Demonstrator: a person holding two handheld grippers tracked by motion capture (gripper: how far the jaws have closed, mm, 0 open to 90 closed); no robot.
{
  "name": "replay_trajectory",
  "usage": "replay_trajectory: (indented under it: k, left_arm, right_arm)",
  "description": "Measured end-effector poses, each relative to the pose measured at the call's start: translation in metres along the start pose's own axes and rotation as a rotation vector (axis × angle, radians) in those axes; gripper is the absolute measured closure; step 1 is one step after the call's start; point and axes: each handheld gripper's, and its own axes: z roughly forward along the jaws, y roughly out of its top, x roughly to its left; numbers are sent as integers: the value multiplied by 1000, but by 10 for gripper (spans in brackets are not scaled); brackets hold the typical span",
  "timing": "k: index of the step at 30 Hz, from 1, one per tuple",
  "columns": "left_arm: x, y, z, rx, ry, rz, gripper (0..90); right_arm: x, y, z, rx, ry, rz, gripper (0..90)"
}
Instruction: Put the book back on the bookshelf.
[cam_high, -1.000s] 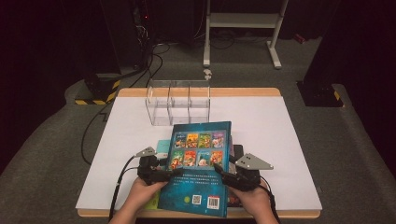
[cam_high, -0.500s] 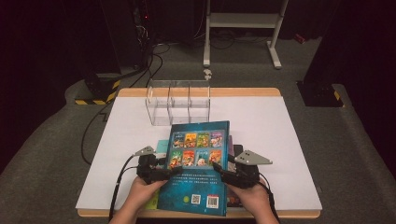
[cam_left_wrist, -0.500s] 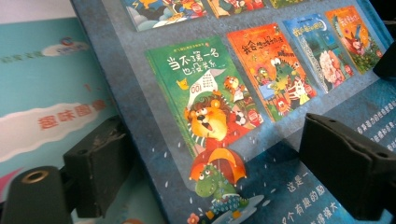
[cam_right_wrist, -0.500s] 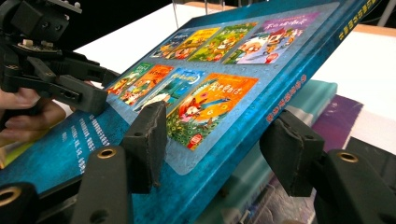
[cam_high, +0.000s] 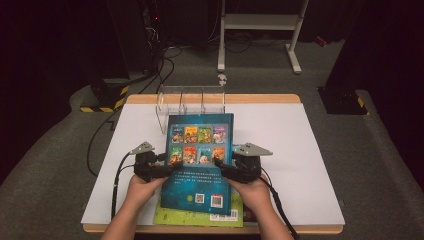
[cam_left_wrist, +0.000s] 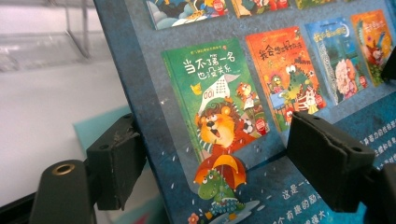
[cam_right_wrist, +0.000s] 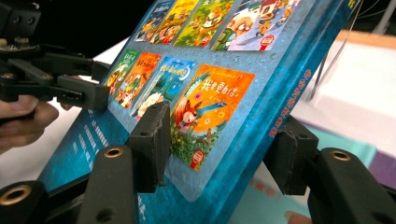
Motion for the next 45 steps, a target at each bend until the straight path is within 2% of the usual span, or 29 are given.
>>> replay_trajectory:
  k: [7, 8, 9, 10, 16, 20, 23, 24, 28, 34, 45]
  left_arm:
    - [1, 6, -8, -64, 6, 27, 235]
    - [0, 5, -13, -91, 6, 38, 240]
    - [0, 5, -13, -91, 6, 38, 240]
    - [0, 4, -14, -112, 5, 35, 243]
    - [0, 6, -27, -160, 18, 58, 271]
    - [1, 7, -32, -192, 25, 49, 291]
    - [1, 9, -34, -203, 35, 76, 290]
    - [0, 10, -36, -224, 35, 86, 291]
    - [-1, 11, -38, -259, 31, 100, 293]
    - [-5, 16, -47, -319, 31, 111, 323]
    - [-5, 21, -57, -384, 32, 112, 378]
  right_arm:
    - [7, 11, 6, -23, -25, -5, 460]
    - [10, 13, 6, -34, -29, -12, 462]
    - [12, 14, 6, -39, -29, -15, 464]
    - [13, 16, 6, -42, -28, -19, 466]
    - [19, 20, 8, -67, -25, -43, 469]
    - [24, 25, 12, -84, -23, -57, 474]
    - [25, 26, 13, -96, -20, -63, 478]
    - [26, 28, 13, -118, -14, -72, 489]
    - [30, 32, 11, -133, -15, -88, 496]
    - [38, 41, 8, -167, -15, -117, 515]
    - [47, 50, 8, -203, -9, -136, 527]
